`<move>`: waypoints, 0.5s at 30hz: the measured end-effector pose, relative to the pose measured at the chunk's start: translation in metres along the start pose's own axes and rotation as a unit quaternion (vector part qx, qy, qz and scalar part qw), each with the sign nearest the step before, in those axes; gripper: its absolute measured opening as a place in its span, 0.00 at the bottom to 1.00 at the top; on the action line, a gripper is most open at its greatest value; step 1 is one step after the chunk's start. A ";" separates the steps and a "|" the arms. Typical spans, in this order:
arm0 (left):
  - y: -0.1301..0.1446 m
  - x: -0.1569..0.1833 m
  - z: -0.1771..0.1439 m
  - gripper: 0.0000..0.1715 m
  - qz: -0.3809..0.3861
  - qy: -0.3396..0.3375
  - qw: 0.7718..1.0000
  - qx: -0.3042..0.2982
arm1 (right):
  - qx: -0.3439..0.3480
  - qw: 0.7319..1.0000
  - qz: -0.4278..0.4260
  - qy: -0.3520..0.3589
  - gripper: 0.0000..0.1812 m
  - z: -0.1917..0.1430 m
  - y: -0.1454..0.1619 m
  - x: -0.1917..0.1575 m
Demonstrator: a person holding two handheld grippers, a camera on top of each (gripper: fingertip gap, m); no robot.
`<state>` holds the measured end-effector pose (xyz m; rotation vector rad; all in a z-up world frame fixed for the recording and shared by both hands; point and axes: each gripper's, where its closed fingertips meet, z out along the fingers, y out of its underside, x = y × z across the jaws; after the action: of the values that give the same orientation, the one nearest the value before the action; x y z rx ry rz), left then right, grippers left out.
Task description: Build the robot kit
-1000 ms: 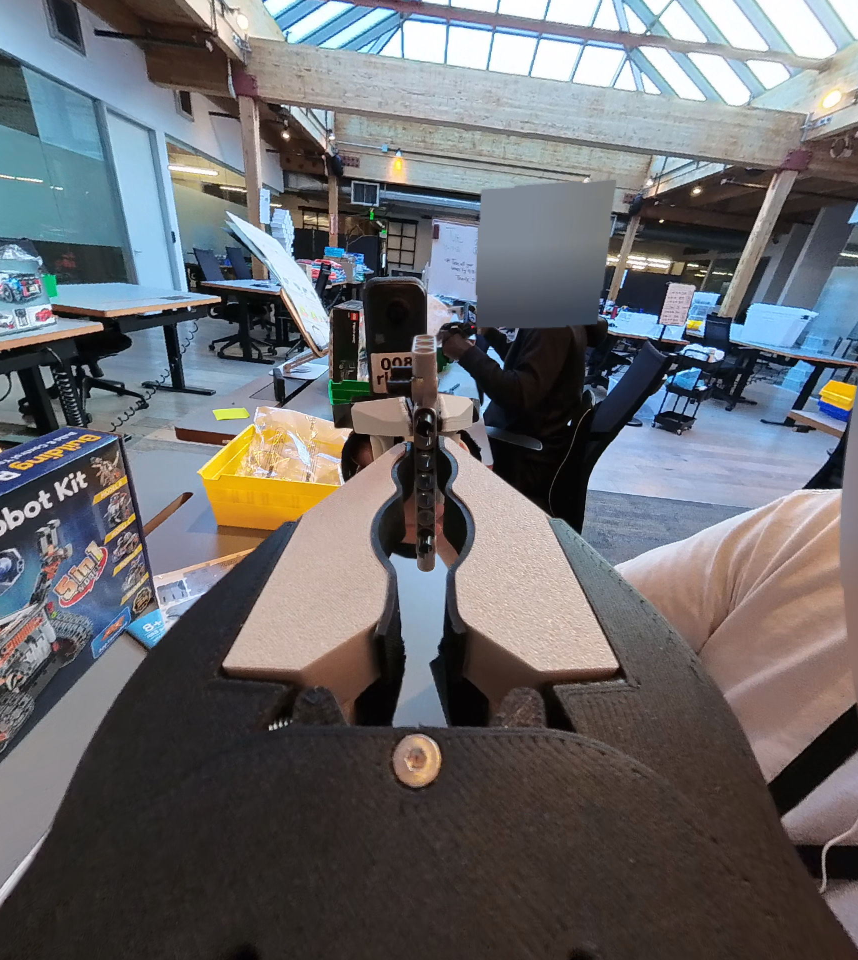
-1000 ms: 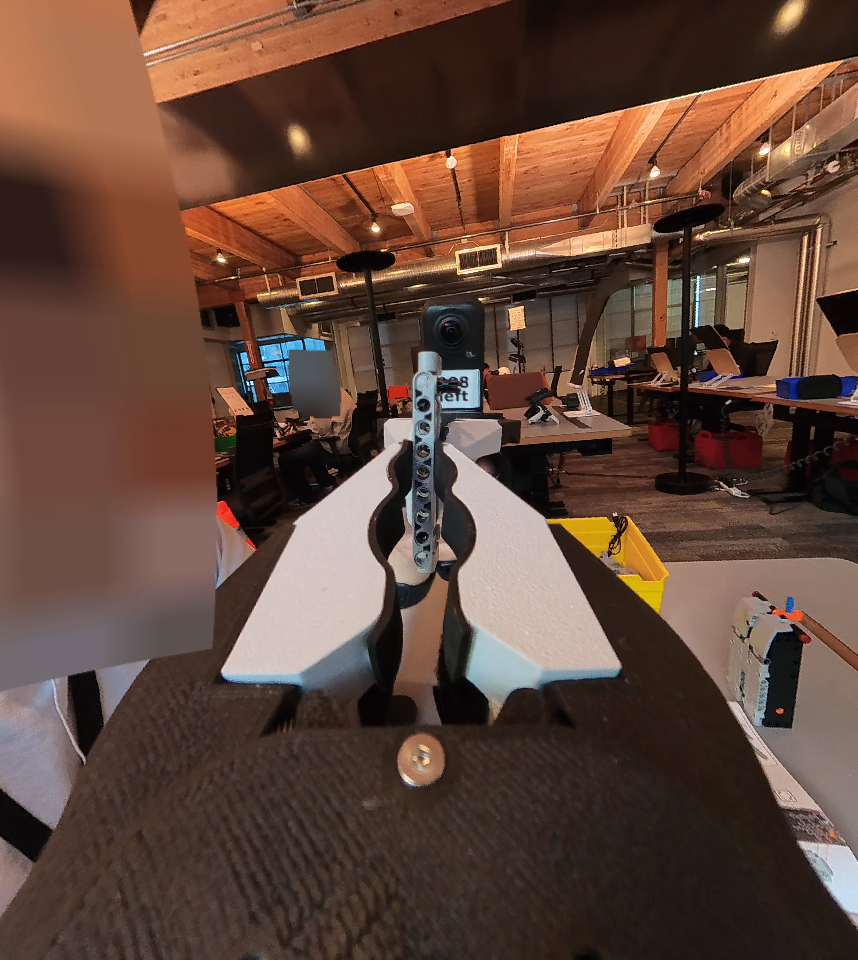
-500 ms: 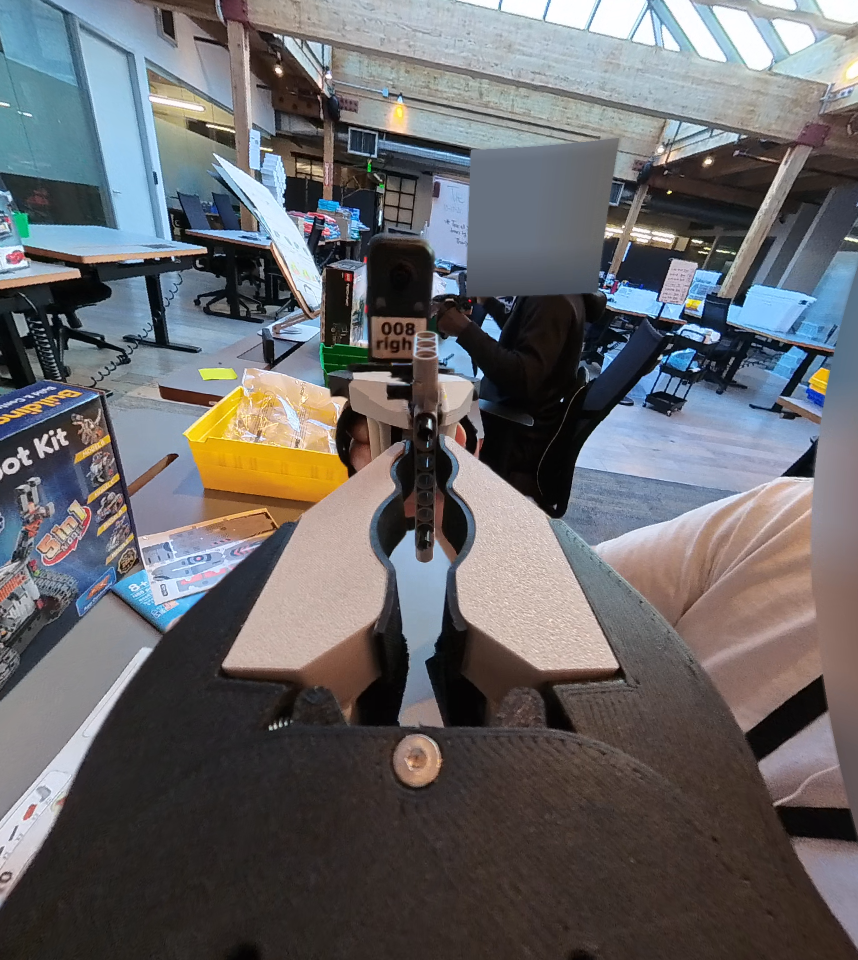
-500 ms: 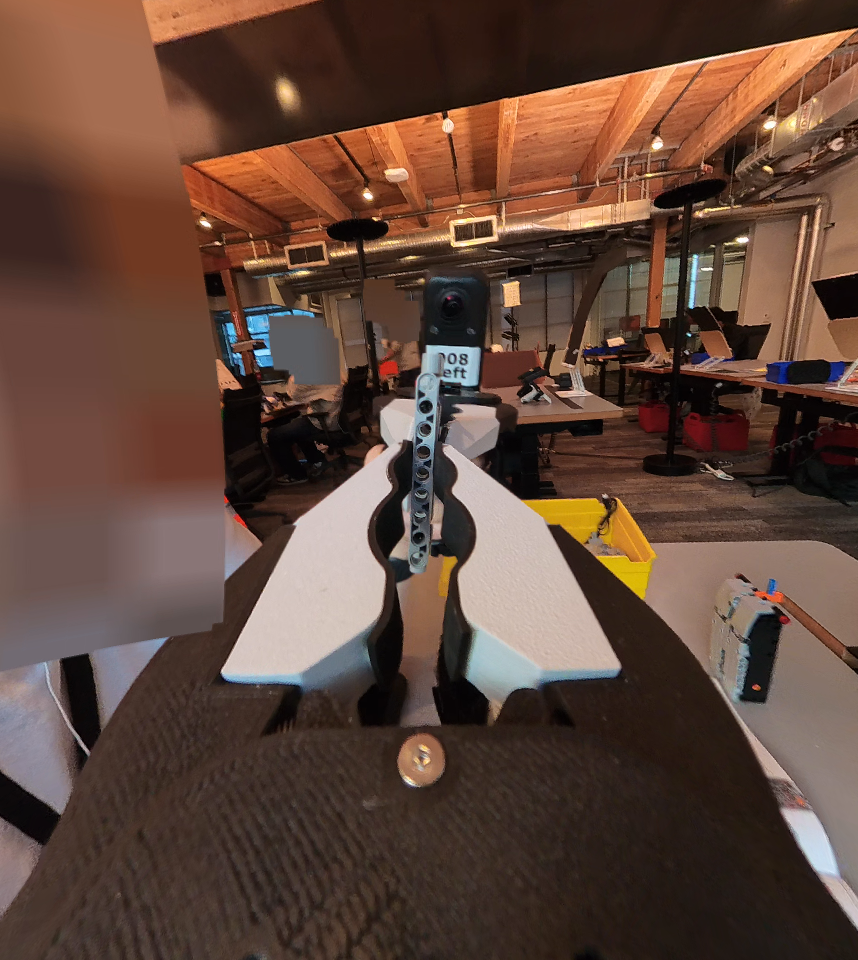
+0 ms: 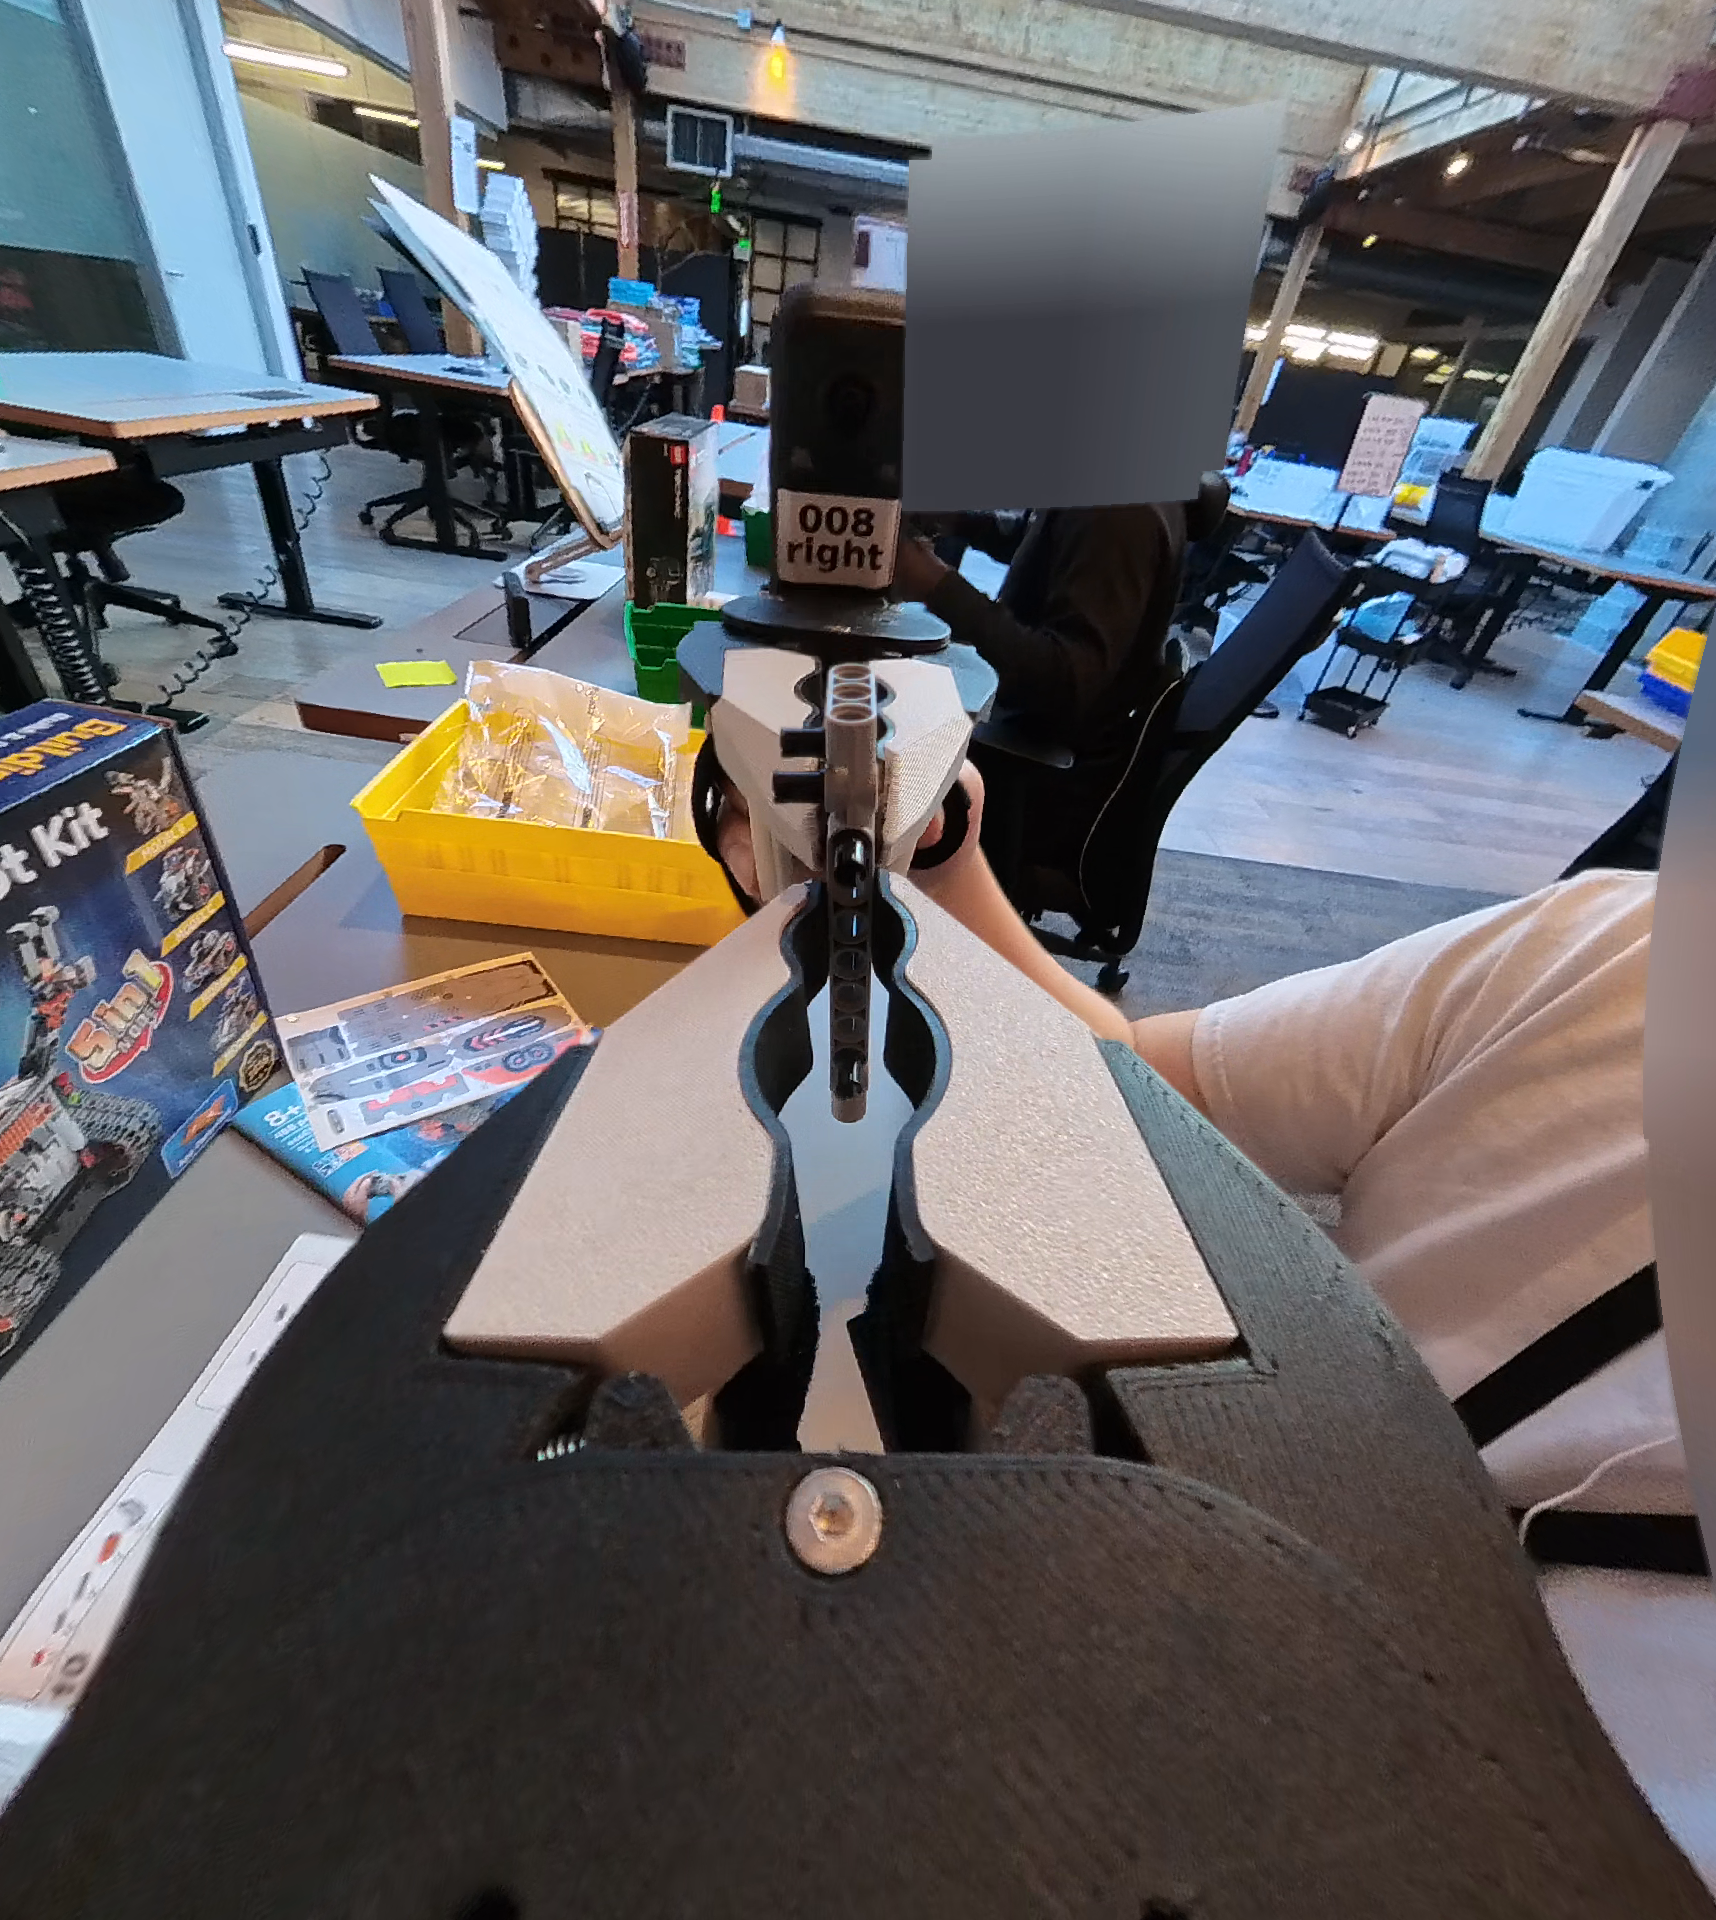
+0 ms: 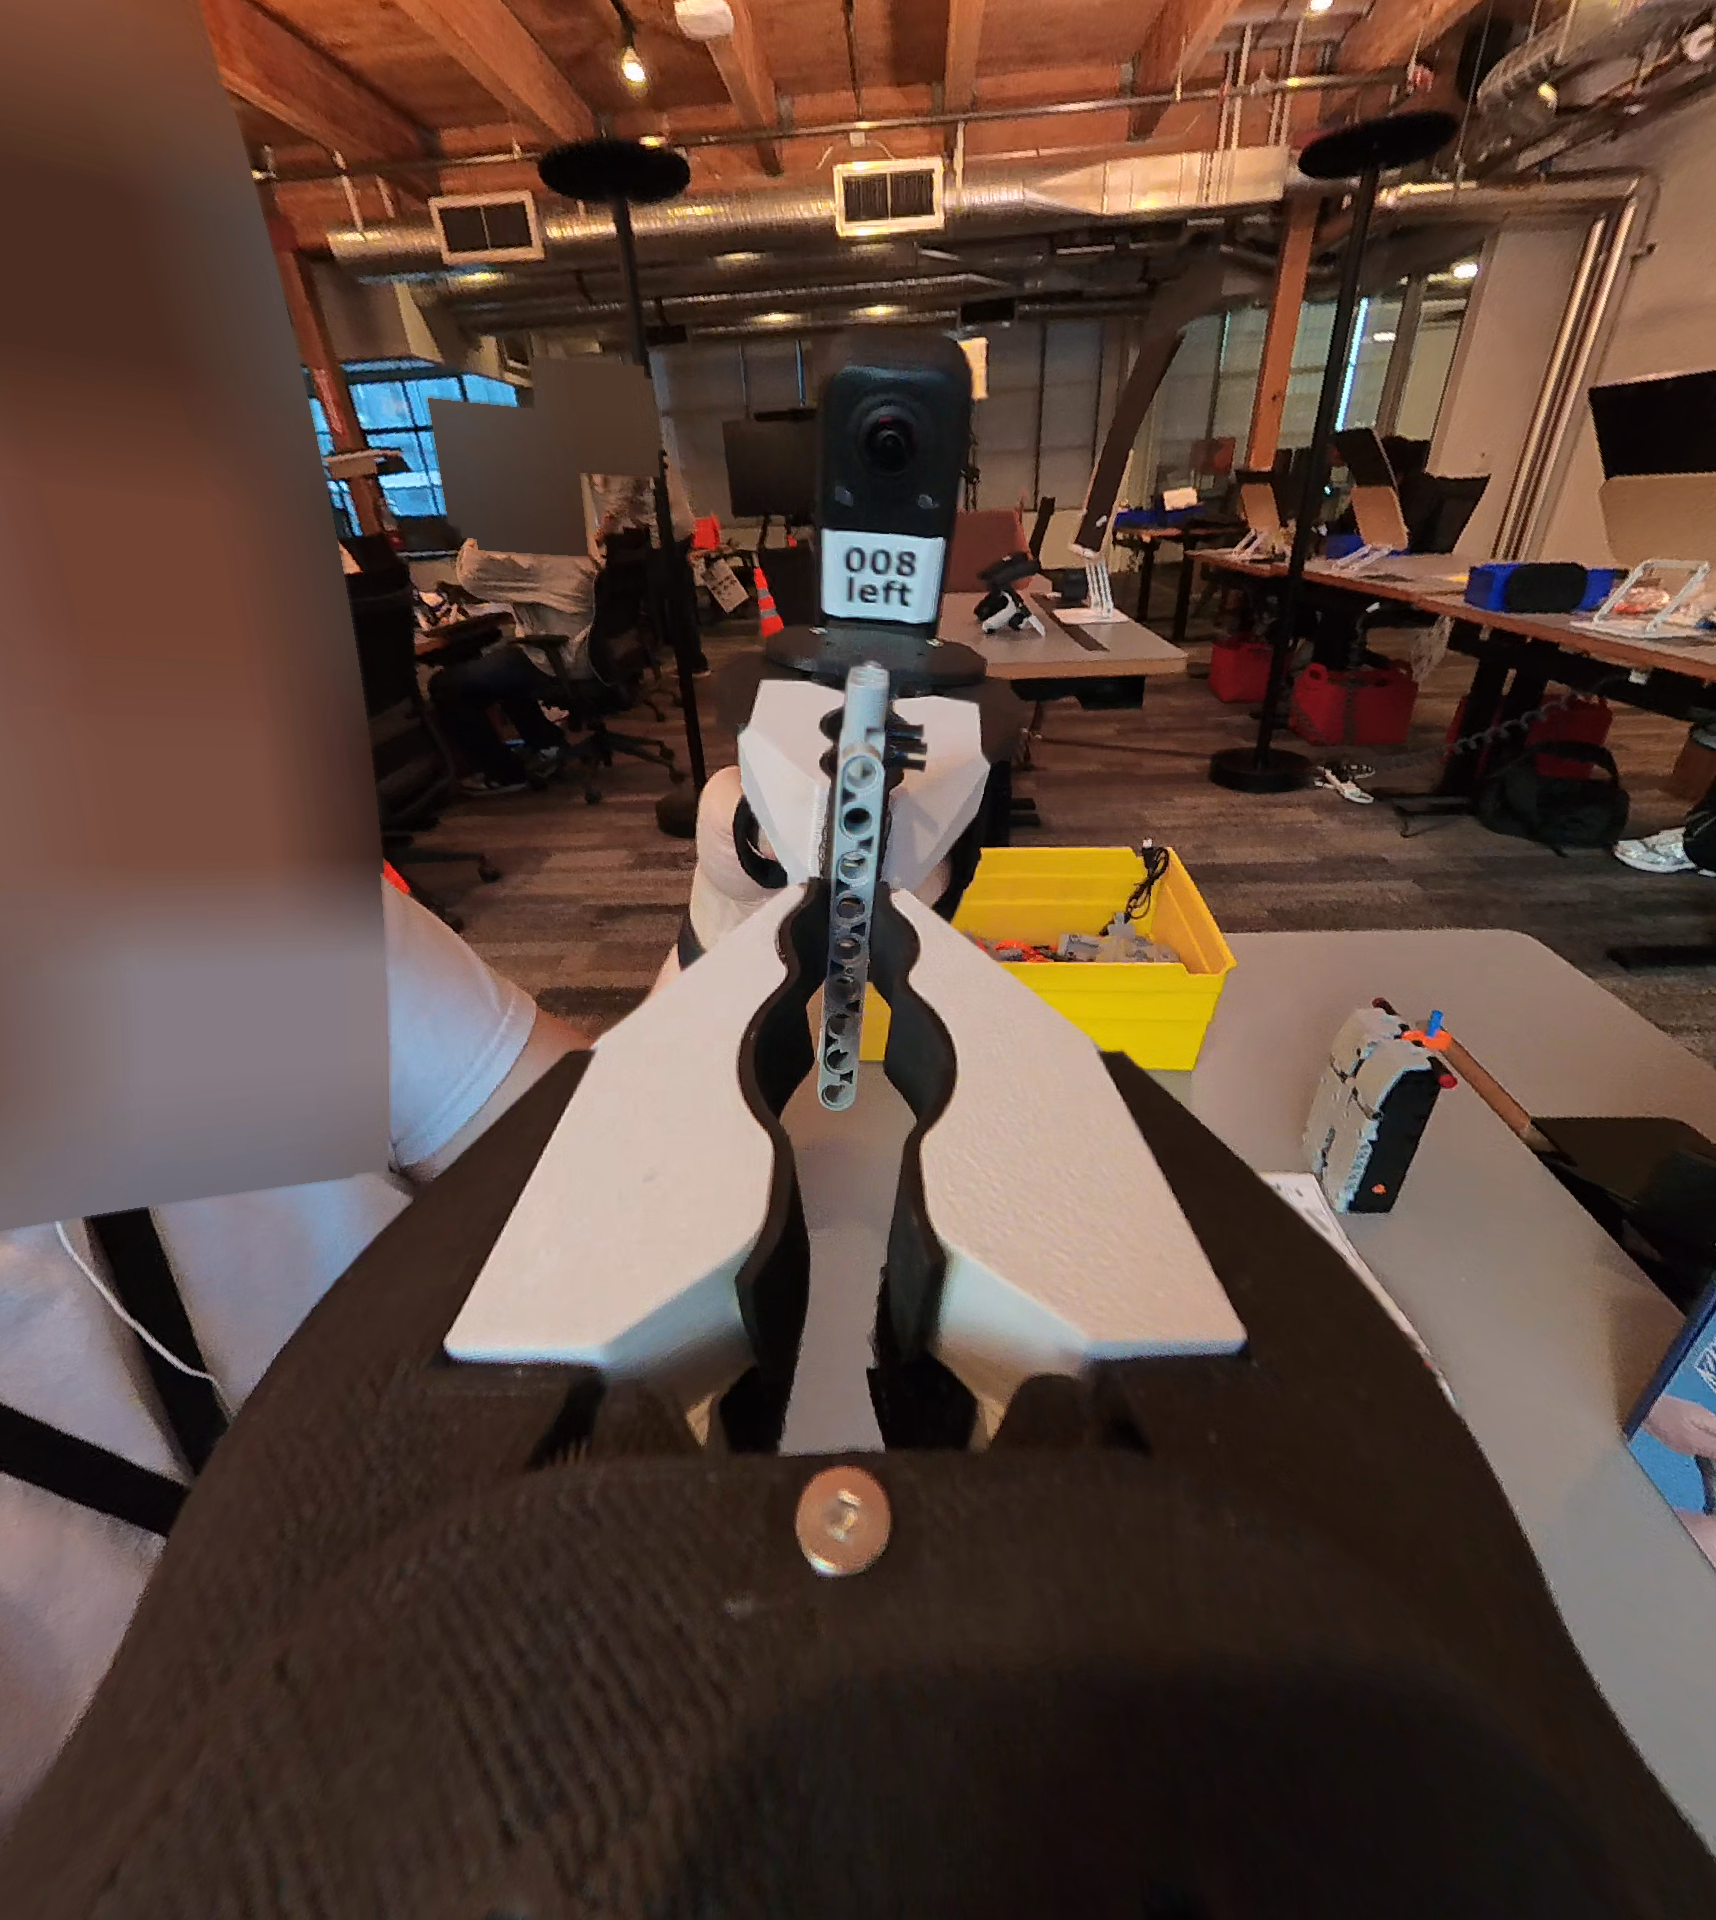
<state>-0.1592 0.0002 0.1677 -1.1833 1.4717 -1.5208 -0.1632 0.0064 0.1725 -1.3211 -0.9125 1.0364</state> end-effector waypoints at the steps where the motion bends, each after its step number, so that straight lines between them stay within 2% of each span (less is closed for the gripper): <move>1: 0.001 -0.002 0.000 0.03 0.005 -0.010 1.000 -0.005 | -0.002 1.000 0.000 0.008 0.04 0.000 0.001 0.003; 4: 0.001 -0.006 0.000 0.03 0.011 -0.026 1.000 -0.005 | 0.006 1.000 0.009 0.012 0.04 0.000 0.000 0.006; 8: 0.003 -0.011 0.000 0.03 0.002 -0.030 1.000 -0.007 | -0.015 0.998 -0.040 0.045 0.04 -0.001 0.003 0.010; 15: 0.009 -0.009 0.000 0.03 0.011 -0.019 0.999 -0.024 | -0.011 1.000 -0.009 0.010 0.04 0.001 0.007 0.008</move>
<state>-0.1577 0.0073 0.1572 -1.2141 1.4996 -1.4471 -0.1623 0.0138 0.1655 -1.3364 -0.9210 1.0001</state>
